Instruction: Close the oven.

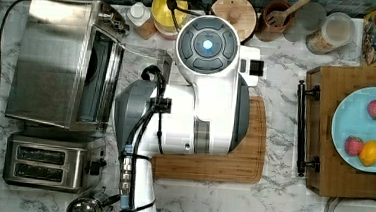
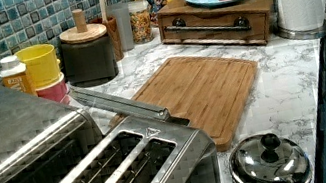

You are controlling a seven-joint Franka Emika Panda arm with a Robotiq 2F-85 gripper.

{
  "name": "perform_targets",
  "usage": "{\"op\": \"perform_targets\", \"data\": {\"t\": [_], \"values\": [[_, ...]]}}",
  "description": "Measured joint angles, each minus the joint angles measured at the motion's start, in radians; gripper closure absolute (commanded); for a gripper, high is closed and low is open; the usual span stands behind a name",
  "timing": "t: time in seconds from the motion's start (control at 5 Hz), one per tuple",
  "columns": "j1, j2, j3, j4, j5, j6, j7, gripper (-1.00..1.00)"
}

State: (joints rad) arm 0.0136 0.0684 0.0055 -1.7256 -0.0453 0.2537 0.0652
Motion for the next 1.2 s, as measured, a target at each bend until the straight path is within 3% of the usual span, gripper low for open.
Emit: {"op": "perform_targets", "data": {"t": [0.4, 0.6, 1.0, 1.2], "values": [[0.002, 0.011, 0.000, 0.000, -0.002, 0.011, 0.000, 1.00], [-0.002, -0.005, 0.001, -0.063, 0.000, 0.127, -0.060, 1.00], [-0.022, -0.136, -0.031, -0.351, 0.338, 0.284, -0.537, 1.00], [-0.024, -0.185, -0.084, -0.483, 0.483, 0.384, -0.685, 1.00]]}}
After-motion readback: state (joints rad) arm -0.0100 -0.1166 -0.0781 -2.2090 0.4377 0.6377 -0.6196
